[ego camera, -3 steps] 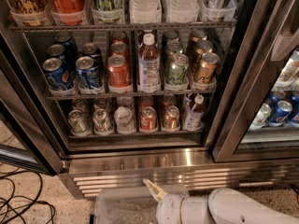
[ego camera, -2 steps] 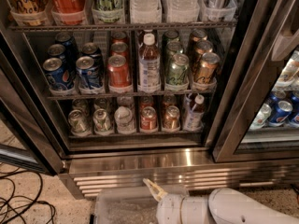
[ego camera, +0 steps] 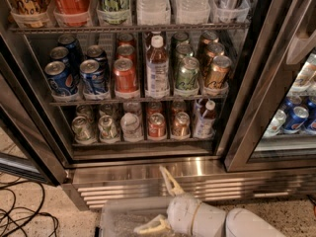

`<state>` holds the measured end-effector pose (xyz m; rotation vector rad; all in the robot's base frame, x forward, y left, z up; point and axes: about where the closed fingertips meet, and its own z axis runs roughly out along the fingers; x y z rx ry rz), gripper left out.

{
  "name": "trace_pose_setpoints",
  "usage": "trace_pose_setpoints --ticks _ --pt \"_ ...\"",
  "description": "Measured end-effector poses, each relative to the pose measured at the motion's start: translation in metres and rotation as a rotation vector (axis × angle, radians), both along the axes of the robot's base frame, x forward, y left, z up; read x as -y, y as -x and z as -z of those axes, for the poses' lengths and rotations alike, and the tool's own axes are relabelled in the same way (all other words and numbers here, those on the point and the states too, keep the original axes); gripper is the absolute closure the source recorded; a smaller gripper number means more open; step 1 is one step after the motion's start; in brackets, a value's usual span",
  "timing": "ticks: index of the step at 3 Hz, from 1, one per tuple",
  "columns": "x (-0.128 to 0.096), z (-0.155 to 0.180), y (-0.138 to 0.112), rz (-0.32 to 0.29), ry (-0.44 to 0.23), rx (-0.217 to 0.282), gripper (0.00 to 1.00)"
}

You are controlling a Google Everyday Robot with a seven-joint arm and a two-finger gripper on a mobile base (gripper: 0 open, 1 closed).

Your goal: Pick 7up can from bottom shelf of fridge

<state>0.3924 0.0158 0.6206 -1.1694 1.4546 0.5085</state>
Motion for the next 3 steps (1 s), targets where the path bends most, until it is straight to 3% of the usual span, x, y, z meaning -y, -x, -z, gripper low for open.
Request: trace_pose_setpoints --ticks 1,2,3 --pt "0.0 -0.049 -0.035 0.111 -0.06 0.236 0.0" --pt "-0.028 -0.072 -0.048 0.114 -0.187 0.313 0.0" --pt "-0.068 -0.07 -0.048 0.052 -0.278 0.313 0.0"
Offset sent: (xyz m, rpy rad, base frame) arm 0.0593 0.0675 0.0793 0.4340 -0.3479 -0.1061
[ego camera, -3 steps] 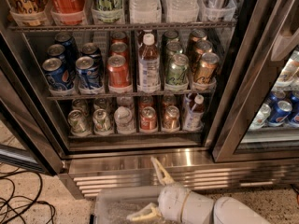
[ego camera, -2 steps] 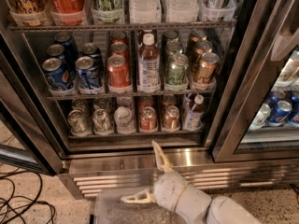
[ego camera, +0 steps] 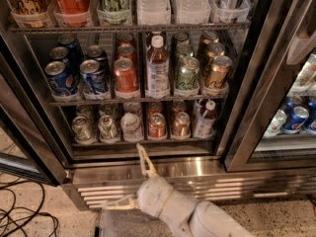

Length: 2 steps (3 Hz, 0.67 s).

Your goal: Pick 7up can from bottom shelf of fridge

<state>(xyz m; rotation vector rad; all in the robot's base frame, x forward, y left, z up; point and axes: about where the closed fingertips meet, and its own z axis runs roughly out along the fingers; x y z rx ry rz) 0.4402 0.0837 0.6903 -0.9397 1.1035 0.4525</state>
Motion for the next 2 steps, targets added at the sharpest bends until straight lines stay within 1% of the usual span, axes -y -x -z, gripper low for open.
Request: trace_pose_setpoints --ticks 1,2 --pt "-0.035 0.009 -0.004 -0.043 -0.03 -0.035 0.0" --pt "-0.063 0.012 -0.02 -0.03 -0.049 -0.062 0.0"
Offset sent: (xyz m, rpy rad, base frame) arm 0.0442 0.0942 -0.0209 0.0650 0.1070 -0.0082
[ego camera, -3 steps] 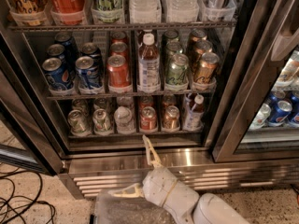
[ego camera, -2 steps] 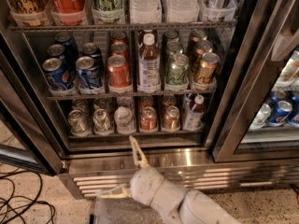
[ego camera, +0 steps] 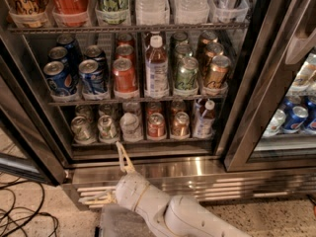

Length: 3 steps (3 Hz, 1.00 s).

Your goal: Pick 7up can from bottom shelf of fridge

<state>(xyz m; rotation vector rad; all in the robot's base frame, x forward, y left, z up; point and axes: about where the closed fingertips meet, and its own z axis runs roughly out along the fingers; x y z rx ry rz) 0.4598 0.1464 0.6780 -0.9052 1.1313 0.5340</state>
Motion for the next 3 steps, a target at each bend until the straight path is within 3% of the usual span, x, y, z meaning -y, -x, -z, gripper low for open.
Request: trace_pose_setpoints --ticks 2,3 --pt "-0.041 0.011 -0.029 0.123 -0.044 -0.053 0.0" --pt "-0.04 0.015 -0.032 0.14 -0.039 -0.065 0.0"
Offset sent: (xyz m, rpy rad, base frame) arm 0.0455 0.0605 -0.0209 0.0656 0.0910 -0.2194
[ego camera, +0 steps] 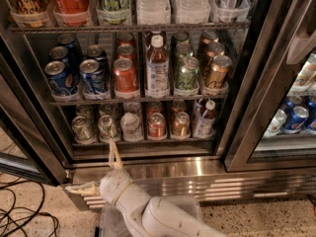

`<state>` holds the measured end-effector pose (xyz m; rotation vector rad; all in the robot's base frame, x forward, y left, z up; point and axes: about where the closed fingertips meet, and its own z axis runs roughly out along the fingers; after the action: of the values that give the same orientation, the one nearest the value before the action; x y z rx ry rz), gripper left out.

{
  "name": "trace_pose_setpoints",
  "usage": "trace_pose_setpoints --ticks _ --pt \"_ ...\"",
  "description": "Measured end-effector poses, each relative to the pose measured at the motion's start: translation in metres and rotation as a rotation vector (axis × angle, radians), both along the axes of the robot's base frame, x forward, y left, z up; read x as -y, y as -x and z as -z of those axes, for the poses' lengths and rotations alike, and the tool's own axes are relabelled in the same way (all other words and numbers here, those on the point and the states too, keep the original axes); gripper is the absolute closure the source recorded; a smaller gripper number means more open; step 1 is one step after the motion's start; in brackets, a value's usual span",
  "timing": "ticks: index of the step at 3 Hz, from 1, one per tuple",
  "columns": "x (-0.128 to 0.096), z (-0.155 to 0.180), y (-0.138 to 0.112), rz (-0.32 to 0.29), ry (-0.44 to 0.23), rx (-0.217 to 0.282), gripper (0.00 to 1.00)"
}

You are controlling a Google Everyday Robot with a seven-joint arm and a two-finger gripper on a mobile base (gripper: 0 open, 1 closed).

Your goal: Pick 7up can from bottom shelf of fridge

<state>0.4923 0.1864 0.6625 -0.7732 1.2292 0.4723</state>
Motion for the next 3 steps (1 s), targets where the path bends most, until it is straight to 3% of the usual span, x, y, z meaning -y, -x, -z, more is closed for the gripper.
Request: trace_pose_setpoints --ticks 2,3 --pt "-0.024 0.022 -0.021 0.034 0.025 0.016 0.0" --pt "-0.044 0.037 -0.027 0.066 0.021 0.048 0.18"
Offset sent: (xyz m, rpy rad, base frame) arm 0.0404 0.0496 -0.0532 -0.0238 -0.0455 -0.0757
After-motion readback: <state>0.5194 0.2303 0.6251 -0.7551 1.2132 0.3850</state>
